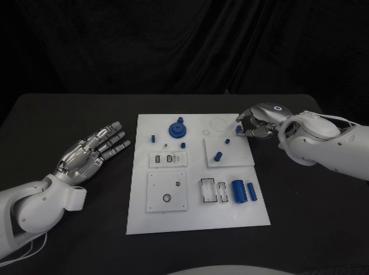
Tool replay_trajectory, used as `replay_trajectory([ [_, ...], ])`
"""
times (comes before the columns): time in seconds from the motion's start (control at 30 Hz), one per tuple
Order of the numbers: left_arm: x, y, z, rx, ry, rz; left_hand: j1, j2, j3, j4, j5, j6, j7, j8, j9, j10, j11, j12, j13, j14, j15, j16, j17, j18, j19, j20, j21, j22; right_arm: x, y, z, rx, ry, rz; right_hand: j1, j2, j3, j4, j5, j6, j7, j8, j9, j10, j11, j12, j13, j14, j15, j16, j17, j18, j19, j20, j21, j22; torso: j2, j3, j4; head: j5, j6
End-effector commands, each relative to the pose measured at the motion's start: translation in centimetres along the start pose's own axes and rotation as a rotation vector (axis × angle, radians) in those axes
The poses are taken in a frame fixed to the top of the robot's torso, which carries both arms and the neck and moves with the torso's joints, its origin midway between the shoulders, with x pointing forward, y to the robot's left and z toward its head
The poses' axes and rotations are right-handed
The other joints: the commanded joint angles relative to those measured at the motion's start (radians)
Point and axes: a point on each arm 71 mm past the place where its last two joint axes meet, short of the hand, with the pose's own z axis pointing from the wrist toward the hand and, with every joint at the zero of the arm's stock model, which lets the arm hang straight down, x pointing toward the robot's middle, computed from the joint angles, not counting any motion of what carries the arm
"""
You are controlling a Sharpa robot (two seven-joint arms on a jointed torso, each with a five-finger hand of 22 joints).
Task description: Assemble the parts on the task board
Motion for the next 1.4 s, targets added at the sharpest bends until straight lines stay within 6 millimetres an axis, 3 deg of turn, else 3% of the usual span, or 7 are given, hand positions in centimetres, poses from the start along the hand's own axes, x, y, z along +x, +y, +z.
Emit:
replay_trajectory([
  [0.03,0.1,0.0,0.0,0.01,0.012,-0.015,-0.012,0.0,0.008,0.0,0.003,0.0,0.002,0.001,0.001,-0.001,0.004,0.005,0.001,-0.003,0.007,0.004,0.001,0.004,-0.002,0.007,-0.006,-0.001,0.2,-0.1,0.0,0.011,0.009,-0.002,0.009,0.001,-0.003,0.002,0.004,0.001,0.003,0.002,0.002,0.043,0.006,-0.004,0.205,0.047,0.006,-0.005,0.114,0.019,-0.006,0.001,-0.005,0.162,0.001,0.0009,0.0008,-0.001,0.001],
  [0.27,0.1,0.0,0.0,0.009,0.012,-0.015,-0.012,0.0,0.008,0.0,0.003,0.0,0.002,0.001,0.001,-0.001,0.004,0.005,0.001,-0.003,0.007,0.004,0.001,0.004,-0.002,0.007,-0.006,-0.001,0.3,0.1,0.1,0.007,0.009,-0.001,0.01,0.002,-0.005,0.004,0.006,0.015,0.005,0.01,0.005,0.042,0.007,-0.005,0.205,0.046,0.007,-0.008,0.111,0.02,-0.007,0.003,-0.011,0.16,0.001,0.0009,0.0003,-0.002,0.001],
  [0.57,0.1,0.1,0.0,0.006,0.013,-0.017,-0.013,-0.001,0.009,-0.001,0.003,0.0,0.003,0.001,0.001,-0.001,0.004,0.006,0.001,-0.003,0.008,0.004,0.001,0.003,-0.002,0.007,-0.006,-0.001,0.3,0.1,0.1,0.005,0.011,0.0,0.034,0.015,-0.005,-0.004,0.071,0.128,0.005,0.074,0.051,0.043,0.007,-0.004,0.206,0.046,0.007,-0.012,0.107,0.02,-0.005,0.004,-0.023,0.161,0.0,0.0014,-0.0003,0.002,-0.003],
  [0.7,0.1,0.1,0.0,0.004,0.014,-0.017,-0.013,-0.001,0.009,-0.001,0.003,0.0,0.003,0.001,0.001,-0.001,0.004,0.006,0.001,-0.003,0.008,0.004,0.001,0.003,-0.002,0.007,-0.006,-0.001,0.4,0.1,0.1,0.008,0.014,-0.001,0.04,0.018,-0.006,-0.008,0.078,0.149,0.003,0.088,0.07,0.043,0.006,-0.004,0.206,0.046,0.006,-0.013,0.106,0.021,-0.004,0.003,-0.025,0.161,0.0,0.0015,-0.0004,0.001,-0.004],
  [1.27,0.0,0.2,-0.1,-0.002,0.014,-0.019,-0.014,-0.001,0.009,-0.002,0.002,-0.001,0.003,0.001,0.001,-0.001,0.004,0.006,0.001,-0.003,0.008,0.004,0.001,0.003,-0.002,0.007,-0.006,-0.001,-0.1,0.6,0.0,-0.016,-0.056,0.015,0.067,0.033,0.005,-0.031,0.137,0.183,-0.001,0.116,0.117,0.043,0.002,-0.004,0.207,0.046,0.003,-0.014,0.105,0.021,-0.003,0.0,-0.031,0.161,0.0,0.0015,-0.0004,0.01,-0.005],
  [1.4,0.0,0.2,-0.1,-0.003,0.011,-0.018,-0.014,-0.001,0.009,-0.002,0.002,-0.001,0.003,0.001,0.001,-0.001,0.004,0.006,0.001,-0.003,0.008,0.004,0.001,0.003,-0.002,0.007,-0.006,-0.001,-0.8,1.4,-0.4,-0.047,-0.109,0.034,0.085,0.036,0.014,-0.044,0.173,0.193,-0.001,0.124,0.136,0.045,0.001,-0.002,0.208,0.047,0.002,-0.012,0.106,0.02,0.0,-0.002,-0.029,0.163,0.0,0.0017,0.0002,0.012,-0.002],
])
